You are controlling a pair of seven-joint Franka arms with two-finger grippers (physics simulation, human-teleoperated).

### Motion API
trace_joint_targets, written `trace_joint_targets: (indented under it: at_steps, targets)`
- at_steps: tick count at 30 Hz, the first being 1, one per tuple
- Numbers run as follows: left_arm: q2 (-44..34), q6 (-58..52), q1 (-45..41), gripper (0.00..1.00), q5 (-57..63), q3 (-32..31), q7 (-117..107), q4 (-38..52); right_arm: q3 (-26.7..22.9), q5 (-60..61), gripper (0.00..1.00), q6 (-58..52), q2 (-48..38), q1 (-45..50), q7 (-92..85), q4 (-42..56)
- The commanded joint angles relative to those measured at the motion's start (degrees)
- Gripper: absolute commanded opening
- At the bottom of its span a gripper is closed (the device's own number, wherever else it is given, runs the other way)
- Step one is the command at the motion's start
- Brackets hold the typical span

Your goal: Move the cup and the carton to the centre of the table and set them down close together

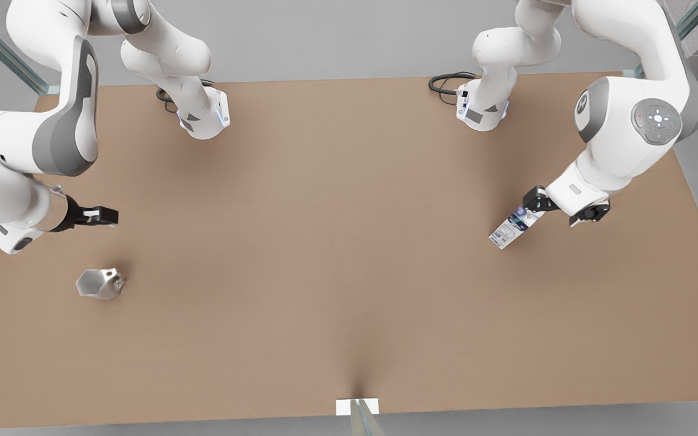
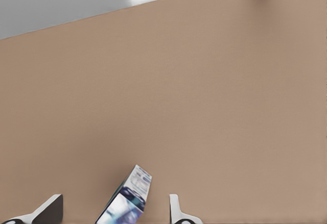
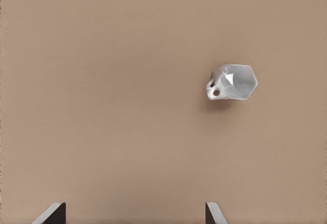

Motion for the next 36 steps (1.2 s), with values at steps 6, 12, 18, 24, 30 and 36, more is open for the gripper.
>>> trace_joint_targets:
  at_steps: [6, 12, 18, 24, 30, 36]
  targets:
    - [0.4, 0.0, 0.2, 1.0, 0.0, 0.0, 0.1, 0.0, 0.0, 0.1, 1.0, -0.6, 0.0, 0.0, 0.4, -0.3]
    - [0.5, -1.0, -0.4, 1.0, 0.0, -0.2, 0.2, -1.7, -0.1, -2.6, 1.0, 12.2, 0.0, -2.3, 0.0, -18.0]
    - [0.5, -1.1, -0.4, 1.0, 0.0, -0.2, 0.2, -1.8, 0.0, -4.0, 1.0, 28.7, 5.6, -19.5, -10.1, -20.2]
    - [0.5, -1.5, -0.4, 1.0, 0.0, -0.2, 0.1, -1.8, 0.0, -1.5, 1.0, 35.9, 17.1, -23.1, -17.2, -14.1]
    - [0.6, -1.6, -0.4, 1.0, 0.0, -0.2, 0.1, -1.8, 0.0, 1.1, 1.0, 36.1, 21.3, -24.3, -20.8, -12.6]
    - [0.8, -2.9, -0.4, 1.0, 0.1, -0.2, 0.1, -1.8, 0.0, 1.4, 1.0, 43.0, 24.0, -24.4, -19.9, -12.8]
